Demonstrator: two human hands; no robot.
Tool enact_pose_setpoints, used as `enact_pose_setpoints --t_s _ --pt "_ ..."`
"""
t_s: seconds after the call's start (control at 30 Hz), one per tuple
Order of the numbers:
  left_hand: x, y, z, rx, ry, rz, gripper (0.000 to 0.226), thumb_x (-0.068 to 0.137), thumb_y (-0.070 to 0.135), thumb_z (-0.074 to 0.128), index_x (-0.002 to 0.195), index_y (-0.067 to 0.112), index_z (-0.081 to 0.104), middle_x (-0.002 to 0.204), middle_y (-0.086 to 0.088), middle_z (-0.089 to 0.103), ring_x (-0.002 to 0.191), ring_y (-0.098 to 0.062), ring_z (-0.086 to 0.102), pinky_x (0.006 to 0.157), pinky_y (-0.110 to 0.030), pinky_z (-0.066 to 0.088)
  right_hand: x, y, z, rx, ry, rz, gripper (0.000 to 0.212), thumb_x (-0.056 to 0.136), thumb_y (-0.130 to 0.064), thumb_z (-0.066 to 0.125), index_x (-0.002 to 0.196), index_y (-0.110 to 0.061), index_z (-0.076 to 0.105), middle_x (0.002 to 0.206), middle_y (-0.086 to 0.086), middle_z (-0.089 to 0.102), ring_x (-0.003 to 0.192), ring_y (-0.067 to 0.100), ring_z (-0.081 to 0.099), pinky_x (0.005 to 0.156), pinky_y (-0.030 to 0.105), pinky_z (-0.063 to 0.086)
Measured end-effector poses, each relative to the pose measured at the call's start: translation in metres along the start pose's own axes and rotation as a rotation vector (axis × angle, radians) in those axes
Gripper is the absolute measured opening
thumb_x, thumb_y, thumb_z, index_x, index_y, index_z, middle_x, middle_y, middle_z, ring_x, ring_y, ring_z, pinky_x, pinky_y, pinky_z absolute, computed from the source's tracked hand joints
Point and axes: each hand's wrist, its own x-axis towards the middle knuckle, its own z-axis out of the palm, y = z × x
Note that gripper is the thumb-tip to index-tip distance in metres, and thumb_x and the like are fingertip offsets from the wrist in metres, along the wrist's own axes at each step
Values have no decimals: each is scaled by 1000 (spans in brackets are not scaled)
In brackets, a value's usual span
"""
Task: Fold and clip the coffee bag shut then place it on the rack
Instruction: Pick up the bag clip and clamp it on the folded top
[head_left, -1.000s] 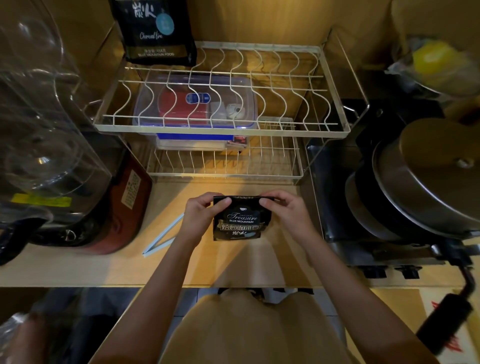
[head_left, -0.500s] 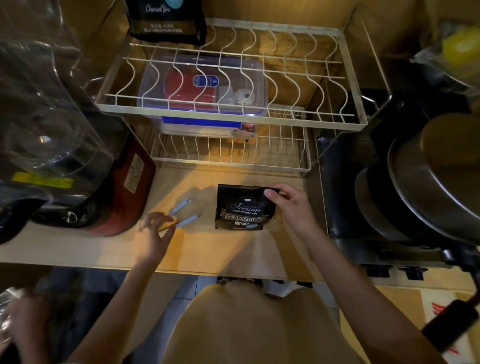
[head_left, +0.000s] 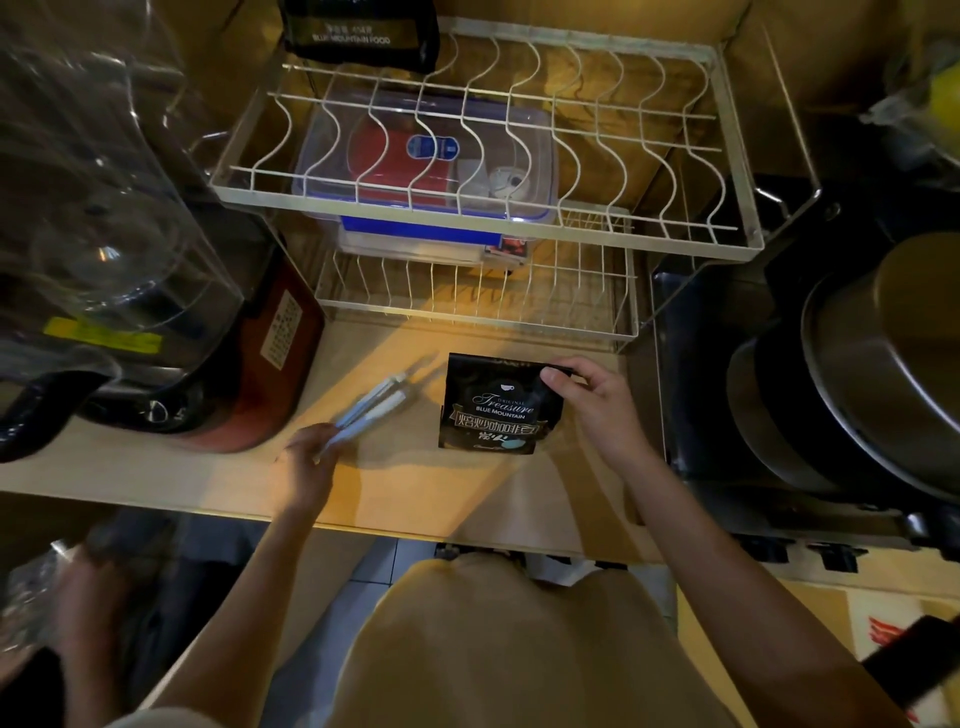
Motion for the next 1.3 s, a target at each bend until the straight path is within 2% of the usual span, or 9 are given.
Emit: enact_pose_setpoints --t_s 0.07,0.13,0.3,0.43,0.57,0.7,0.87,1.1,1.3 --pt "-4 28 0 -99 -45 -25 20 81 4 60 98 -7 59 105 -22 62 89 -6 57 73 -5 43 0 -1 0 -6 2 3 16 86 -6 58 98 2 64 80 -3 63 64 -14 60 56 2 46" --pt "-9 57 1 -159 -77 -2 17 83 3 57 100 0 61 106 -11 61 90 -7 56 68 2 40 0 -2 1 -6 3 6 16 86 -6 58 98 3 64 79 -4 63 63 -14 60 55 1 45" --pt "-11 116 3 -237 -254 165 18 82 0 57 84 18 62 101 6 59 81 20 53 73 1 39 0 -4 2 -17 18 15 14 86 -7 58 96 1 65 78 -6 63 61 -15 60 54 1 45" --pt "-4 138 11 -151 -375 301 19 78 -1 62 92 11 65 107 2 57 90 13 55 79 -1 41 1 -5 2 -12 31 25 11 85 -5 60 93 -1 66 76 -5 63 60 -13 60 55 1 45" --pt "5 145 15 -23 -454 352 22 72 1 69 88 16 66 110 -1 61 100 -11 58 80 -3 40 2 -4 -1 -21 28 48 15 83 -5 62 94 4 66 76 -4 63 61 -10 59 59 1 44" --pt "7 155 17 -58 -480 356 37 68 2 73 82 28 50 92 12 64 89 5 61 74 -6 47 3 -7 -4 -40 -12 66 9 82 -7 64 89 -4 69 79 -5 64 67 -10 60 65 4 45" --pt "7 165 30 13 -593 396 44 71 11 72 105 30 52 106 -1 67 104 -13 60 87 -35 51 1 -16 -2 -57 -10 134 14 81 -11 66 93 -4 70 82 -1 65 80 9 59 72 19 46" --pt "9 168 36 144 -570 448 37 74 13 69 110 15 61 110 -5 66 99 -12 57 90 -31 48 -7 -15 6 -641 181 -105 24 79 -31 67 99 -18 71 101 -3 41 109 17 33 96 31 33" --pt "7 169 33 146 -588 468 31 73 11 69 104 13 64 98 6 64 87 1 58 75 -2 45 -14 -11 -16 -193 -136 -65 40 75 2 69 111 -12 60 113 9 56 104 15 53 87 11 48"
